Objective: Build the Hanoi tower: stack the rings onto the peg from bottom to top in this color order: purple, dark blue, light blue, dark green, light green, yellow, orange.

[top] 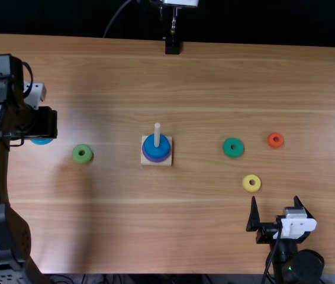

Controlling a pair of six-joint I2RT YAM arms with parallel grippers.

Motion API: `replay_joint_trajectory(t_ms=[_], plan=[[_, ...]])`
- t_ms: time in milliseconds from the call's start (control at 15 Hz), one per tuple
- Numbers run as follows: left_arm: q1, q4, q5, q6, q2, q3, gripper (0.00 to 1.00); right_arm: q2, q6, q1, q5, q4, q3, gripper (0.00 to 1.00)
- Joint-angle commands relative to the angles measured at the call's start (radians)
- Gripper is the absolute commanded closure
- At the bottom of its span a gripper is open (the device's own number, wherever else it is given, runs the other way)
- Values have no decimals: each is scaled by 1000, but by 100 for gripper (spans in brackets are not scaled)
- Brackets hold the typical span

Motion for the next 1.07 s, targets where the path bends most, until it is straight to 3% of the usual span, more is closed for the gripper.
replay_joint_trajectory(t_ms=[0,133,267,400,733,1000], plan=[[-46,-47,16,-63,-10,114,100,-13,-2,-6,-6,-68,-56,0],[-115,-93,20,-100,-7,203,100,-13,-2,-6,-6,-70,-56,0],[-193,-99,38,-177,-6,237,100,-13,-2,-6,-6,-70,-56,0],[-278,-93,38,-262,-4,263,100,-13,-2,-6,-6,-68,-56,0],[-453,-78,36,-398,27,333,100,-13,-2,-6,-6,-68,-56,0],[-534,8,36,-481,77,356,100,-13,-2,-6,-6,-68,-56,0]])
